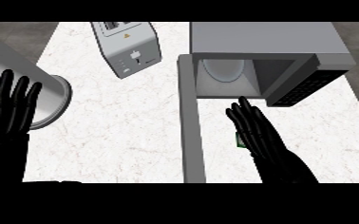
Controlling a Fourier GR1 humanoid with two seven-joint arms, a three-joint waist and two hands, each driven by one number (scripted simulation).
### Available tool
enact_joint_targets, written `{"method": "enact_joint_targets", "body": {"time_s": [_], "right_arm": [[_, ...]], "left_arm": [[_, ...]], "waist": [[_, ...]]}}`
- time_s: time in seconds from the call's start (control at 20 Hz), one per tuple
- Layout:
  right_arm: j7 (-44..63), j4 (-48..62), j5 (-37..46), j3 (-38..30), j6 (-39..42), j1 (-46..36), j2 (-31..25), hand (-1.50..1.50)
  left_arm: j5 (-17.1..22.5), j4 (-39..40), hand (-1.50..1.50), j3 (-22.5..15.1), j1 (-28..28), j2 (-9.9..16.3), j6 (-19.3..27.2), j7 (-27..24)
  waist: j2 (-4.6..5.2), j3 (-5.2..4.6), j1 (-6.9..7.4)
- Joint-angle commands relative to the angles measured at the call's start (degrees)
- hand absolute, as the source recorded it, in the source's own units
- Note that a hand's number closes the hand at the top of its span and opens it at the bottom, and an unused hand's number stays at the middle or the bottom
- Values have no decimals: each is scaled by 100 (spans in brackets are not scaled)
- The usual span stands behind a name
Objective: Pick up the milk, place it into the microwave and close the microwave
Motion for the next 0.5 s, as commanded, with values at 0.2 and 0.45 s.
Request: {"method": "enact_joint_targets", "body": {"time_s": [0.2,0.45], "right_arm": [[-1,-385,552,759,-608,416,32,-150],[-334,88,675,183,-706,383,-47,-150]], "left_arm": [[257,-276,-150,35,854,-236,-330,-350],[599,-194,-150,463,1277,-51,-800,-701]], "waist": [[1,5,-26],[6,4,-8]]}}
